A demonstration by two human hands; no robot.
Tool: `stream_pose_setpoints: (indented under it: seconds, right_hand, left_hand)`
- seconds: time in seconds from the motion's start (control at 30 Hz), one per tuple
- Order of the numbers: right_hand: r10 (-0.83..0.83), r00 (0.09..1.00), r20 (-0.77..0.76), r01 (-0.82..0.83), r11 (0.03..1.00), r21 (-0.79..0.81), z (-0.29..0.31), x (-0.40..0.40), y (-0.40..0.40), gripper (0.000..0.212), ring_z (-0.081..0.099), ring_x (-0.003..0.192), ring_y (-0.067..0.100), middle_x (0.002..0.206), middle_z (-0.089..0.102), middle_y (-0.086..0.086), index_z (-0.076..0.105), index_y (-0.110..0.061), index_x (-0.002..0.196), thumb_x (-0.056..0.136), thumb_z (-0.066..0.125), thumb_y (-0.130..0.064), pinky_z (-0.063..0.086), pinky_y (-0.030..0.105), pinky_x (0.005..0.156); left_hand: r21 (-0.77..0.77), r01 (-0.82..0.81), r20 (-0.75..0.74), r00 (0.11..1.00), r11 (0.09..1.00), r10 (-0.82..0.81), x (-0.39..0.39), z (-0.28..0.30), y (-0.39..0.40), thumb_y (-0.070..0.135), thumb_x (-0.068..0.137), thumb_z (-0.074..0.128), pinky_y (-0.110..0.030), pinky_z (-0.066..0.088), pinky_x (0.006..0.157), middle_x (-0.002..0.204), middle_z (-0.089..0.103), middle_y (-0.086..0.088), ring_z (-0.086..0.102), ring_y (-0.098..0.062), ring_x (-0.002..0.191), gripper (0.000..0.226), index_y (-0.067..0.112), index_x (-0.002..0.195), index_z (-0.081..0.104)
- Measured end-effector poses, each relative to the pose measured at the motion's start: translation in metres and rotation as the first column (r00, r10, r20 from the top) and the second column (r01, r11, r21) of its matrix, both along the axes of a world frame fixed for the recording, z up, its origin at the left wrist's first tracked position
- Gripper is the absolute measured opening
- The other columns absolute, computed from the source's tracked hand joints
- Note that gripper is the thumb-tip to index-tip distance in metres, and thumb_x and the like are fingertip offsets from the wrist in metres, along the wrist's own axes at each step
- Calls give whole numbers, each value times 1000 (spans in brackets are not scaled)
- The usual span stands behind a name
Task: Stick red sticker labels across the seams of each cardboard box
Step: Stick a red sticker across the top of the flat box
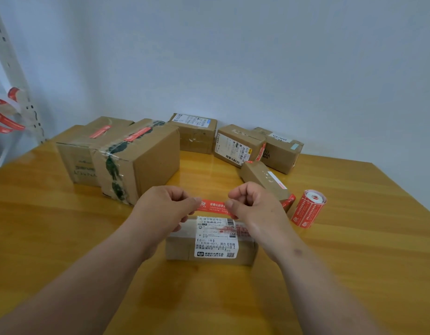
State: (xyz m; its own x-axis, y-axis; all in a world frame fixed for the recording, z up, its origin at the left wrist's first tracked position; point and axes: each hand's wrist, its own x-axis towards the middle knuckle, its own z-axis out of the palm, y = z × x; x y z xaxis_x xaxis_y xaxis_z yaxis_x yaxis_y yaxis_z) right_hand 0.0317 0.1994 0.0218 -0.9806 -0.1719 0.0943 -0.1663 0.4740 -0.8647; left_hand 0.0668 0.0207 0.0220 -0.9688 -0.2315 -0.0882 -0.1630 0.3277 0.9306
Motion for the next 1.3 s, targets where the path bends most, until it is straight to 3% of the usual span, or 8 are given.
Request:
stream_pose_setpoints:
  seconds: [0.07, 0.13, 0.27, 0.43, 0.83, 0.93, 1.1, 1.3]
  right_hand:
    - [17, 999, -28, -14, 993, 114, -2, -2, -2, 8, 60, 75, 7, 86, 65, -4, 59, -28, 89, 91, 66, -24, 46, 17, 62]
    - [34, 998, -46, -24, 977, 213, -5, -4, -4, 13, 60, 75, 6, 85, 65, -7, 55, -32, 86, 92, 64, -24, 49, 20, 61]
    - [61, 998, -27, -47, 931, 362, -9, -8, -9, 12, 60, 79, 9, 85, 61, -9, 55, -29, 89, 89, 61, -18, 50, 26, 69]
    - [64, 998, 12, -64, 907, 417, -14, -12, -8, 13, 58, 83, 12, 83, 58, -9, 56, -26, 89, 84, 63, -17, 47, 26, 68]
    - [74, 988, 132, -118, 922, 370, -7, -17, -4, 17, 58, 61, 8, 82, 59, -6, 57, -25, 92, 82, 67, -16, 43, 18, 50]
    - [76, 989, 128, -124, 900, 417, -5, -17, -5, 17, 58, 66, 7, 81, 59, -8, 57, -28, 90, 81, 68, -19, 42, 22, 60]
    - [92, 985, 147, -154, 855, 495, -4, -16, -8, 20, 58, 83, 11, 81, 57, -11, 54, -32, 87, 80, 68, -21, 46, 39, 91]
    - [75, 991, 111, -126, 800, 586, -6, -15, -11, 18, 58, 95, 13, 92, 61, -11, 54, -34, 94, 82, 66, -27, 41, 40, 99]
  left_hand:
    - [-294, -17, -62, 998, 956, -2, -2, -4, 0, 36, 89, 65, -28, 46, 55, 59, 61, 2, 53, -12, 59, 30, 13, 70, 68]
    - [-542, -7, -72, 997, 840, -38, -4, -6, 3, 40, 90, 61, -29, 51, 55, 62, 61, 4, 56, -10, 59, 31, 21, 66, 63]
    - [-738, 42, -32, 995, 674, -97, -9, -10, 8, 40, 91, 54, -28, 48, 64, 80, 49, 9, 49, -8, 74, 27, 26, 68, 55]
    - [-759, 126, 48, 989, 639, -139, -12, -16, 11, 39, 91, 52, -31, 50, 78, 86, 45, 8, 47, -12, 87, 26, 28, 68, 51]
    - [-693, 149, 48, 986, 705, -161, -19, -27, 7, 33, 89, 56, -29, 43, 65, 81, 52, 5, 52, -16, 82, 32, 26, 59, 51]
    - [-690, 158, 65, 985, 707, -157, -21, -29, 7, 34, 89, 57, -28, 45, 63, 81, 57, 4, 55, -16, 81, 31, 26, 59, 52]
    - [-675, 159, 75, 986, 720, -148, -22, -30, 7, 33, 88, 57, -26, 45, 60, 81, 59, 5, 56, -13, 78, 29, 25, 61, 55]
    - [-695, 157, 76, 986, 702, -146, -23, -31, 8, 32, 87, 58, -29, 50, 63, 80, 56, 5, 55, -13, 79, 28, 23, 61, 57]
